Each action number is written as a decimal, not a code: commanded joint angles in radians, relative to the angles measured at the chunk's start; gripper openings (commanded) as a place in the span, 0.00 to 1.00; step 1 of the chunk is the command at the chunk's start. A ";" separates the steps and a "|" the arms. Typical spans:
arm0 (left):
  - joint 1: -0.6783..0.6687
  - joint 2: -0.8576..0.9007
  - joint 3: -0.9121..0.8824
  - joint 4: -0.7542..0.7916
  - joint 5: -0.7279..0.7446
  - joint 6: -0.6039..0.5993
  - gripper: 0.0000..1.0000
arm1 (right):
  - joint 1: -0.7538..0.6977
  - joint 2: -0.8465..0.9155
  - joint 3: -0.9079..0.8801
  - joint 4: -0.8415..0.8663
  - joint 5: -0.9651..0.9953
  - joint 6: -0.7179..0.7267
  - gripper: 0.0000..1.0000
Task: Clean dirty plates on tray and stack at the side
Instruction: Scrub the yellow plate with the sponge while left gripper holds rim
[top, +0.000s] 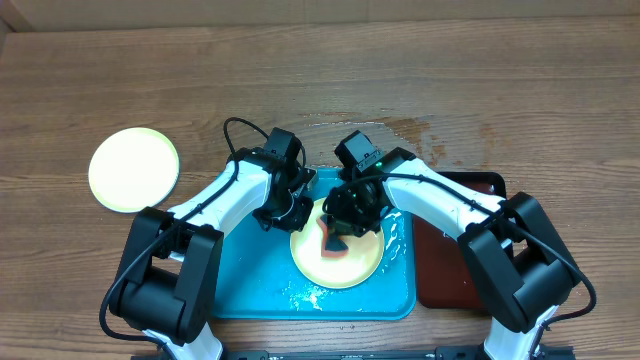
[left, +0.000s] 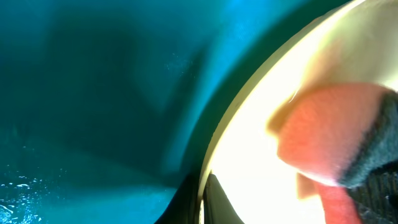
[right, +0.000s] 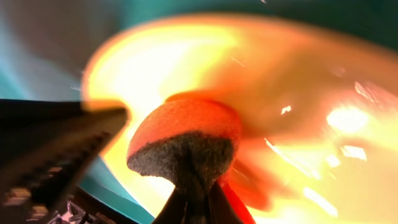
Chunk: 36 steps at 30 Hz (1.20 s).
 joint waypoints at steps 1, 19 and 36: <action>-0.007 0.037 -0.016 0.002 -0.068 -0.025 0.04 | 0.020 0.008 -0.015 -0.026 0.030 0.090 0.04; -0.006 0.037 -0.016 0.002 -0.087 -0.021 0.04 | 0.049 0.008 -0.023 -0.227 0.471 0.071 0.04; -0.006 0.037 -0.016 -0.002 -0.095 -0.021 0.04 | -0.071 0.008 -0.019 -0.051 0.663 0.137 0.04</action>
